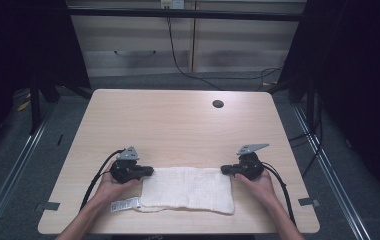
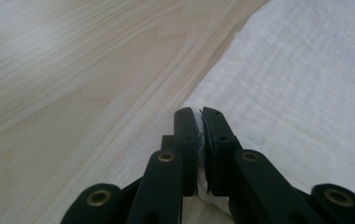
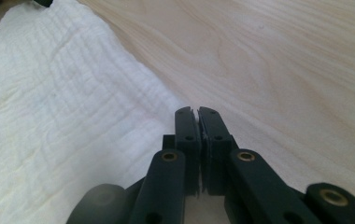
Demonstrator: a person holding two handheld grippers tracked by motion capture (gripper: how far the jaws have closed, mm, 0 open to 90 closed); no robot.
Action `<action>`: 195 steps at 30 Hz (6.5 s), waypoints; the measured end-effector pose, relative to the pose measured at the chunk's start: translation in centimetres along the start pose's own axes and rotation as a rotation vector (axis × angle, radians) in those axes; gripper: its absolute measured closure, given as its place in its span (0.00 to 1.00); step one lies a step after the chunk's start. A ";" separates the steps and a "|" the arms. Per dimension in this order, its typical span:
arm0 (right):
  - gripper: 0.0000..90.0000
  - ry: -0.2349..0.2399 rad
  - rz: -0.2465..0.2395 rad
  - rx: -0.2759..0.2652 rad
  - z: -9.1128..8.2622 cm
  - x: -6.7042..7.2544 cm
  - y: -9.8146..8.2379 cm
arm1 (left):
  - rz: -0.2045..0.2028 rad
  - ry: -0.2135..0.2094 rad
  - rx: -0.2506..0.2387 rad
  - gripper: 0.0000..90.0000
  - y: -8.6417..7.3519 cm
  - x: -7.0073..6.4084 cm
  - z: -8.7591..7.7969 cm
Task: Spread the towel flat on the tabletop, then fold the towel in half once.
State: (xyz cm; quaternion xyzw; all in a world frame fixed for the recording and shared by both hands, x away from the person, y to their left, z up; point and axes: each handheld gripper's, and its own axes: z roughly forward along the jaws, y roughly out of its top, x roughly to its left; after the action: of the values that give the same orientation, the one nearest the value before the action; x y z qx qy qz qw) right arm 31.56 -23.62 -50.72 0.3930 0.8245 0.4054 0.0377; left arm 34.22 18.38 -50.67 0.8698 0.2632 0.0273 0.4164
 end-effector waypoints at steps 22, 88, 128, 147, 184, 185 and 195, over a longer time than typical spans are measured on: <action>0.97 -0.031 -0.067 -0.119 -1.7 1.3 1.6 | -0.045 0.003 -0.088 0.96 0.9 0.4 -1.7; 0.97 0.173 -0.222 0.010 -2.2 8.7 -2.6 | -0.086 0.104 -0.159 0.96 2.5 1.0 -2.3; 0.98 0.004 -0.130 0.123 0.0 4.3 0.3 | 0.048 0.053 -0.245 0.96 4.7 -3.4 -3.6; 0.98 -0.011 -0.127 0.106 0.0 4.4 0.1 | 0.172 -0.014 -0.034 0.96 -0.1 -5.9 -2.8; 0.98 -0.166 -0.098 0.064 -1.7 3.6 -1.4 | 0.115 0.065 -0.009 0.96 -1.1 -3.5 -1.0; 0.98 -0.163 -0.098 0.058 -1.6 3.4 -1.3 | 0.116 0.073 -0.005 0.96 -1.0 -3.4 -0.9; 0.98 -0.179 -0.091 0.038 -1.1 3.0 -1.0 | 0.063 0.061 -0.032 0.95 -1.0 -2.5 -0.8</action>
State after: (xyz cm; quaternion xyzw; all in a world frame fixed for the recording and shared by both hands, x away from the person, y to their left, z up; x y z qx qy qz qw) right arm 28.46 -22.64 -49.87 0.3906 0.8423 0.3507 0.1222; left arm 31.45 18.21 -50.44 0.8697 0.2477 0.0713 0.4209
